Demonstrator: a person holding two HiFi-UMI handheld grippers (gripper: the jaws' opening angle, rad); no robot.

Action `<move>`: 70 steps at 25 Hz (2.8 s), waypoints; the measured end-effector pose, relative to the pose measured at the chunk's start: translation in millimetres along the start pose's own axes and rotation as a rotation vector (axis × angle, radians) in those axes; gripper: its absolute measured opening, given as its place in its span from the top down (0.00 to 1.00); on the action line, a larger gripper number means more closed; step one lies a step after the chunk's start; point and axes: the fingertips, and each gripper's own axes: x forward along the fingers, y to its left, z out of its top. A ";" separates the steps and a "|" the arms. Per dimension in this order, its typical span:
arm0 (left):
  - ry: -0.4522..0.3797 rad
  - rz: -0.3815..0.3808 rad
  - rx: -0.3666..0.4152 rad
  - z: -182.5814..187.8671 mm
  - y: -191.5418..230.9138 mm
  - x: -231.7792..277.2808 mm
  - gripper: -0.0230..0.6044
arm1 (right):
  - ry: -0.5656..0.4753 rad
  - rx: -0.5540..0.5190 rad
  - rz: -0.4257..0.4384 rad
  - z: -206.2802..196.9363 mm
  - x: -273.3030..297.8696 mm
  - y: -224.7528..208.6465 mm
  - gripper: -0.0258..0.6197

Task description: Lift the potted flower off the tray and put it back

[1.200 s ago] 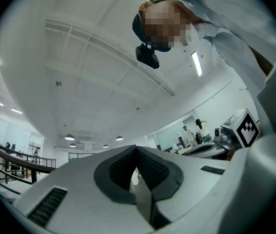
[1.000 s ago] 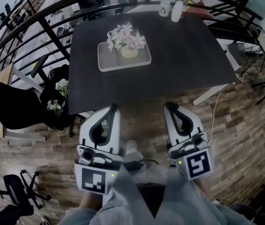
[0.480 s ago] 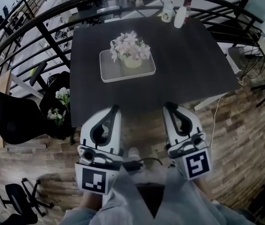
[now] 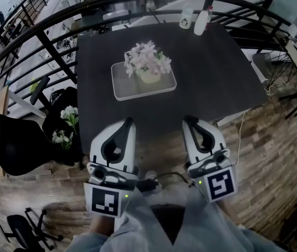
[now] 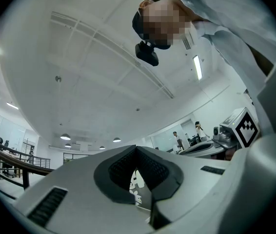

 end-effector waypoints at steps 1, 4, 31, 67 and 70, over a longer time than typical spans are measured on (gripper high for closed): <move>-0.002 -0.001 -0.003 -1.1 2.0 0.1 0.97 | 0.003 -0.001 -0.002 -1.0 1.7 0.6 0.96; -0.002 -0.003 -0.010 -4.3 6.6 -0.1 0.97 | 0.011 -0.004 -0.004 -3.5 5.8 2.6 0.96; 0.009 0.062 0.007 -13.8 27.5 -2.6 0.97 | 0.036 -0.008 0.036 -22.7 34.1 1.6 0.96; 0.124 0.190 -0.005 -90.2 72.2 123.5 0.96 | 0.276 0.060 0.232 -176.1 153.1 -89.5 0.58; 0.134 0.200 -0.005 -95.6 76.2 130.7 0.97 | 0.301 0.054 0.245 -190.3 161.8 -95.2 0.56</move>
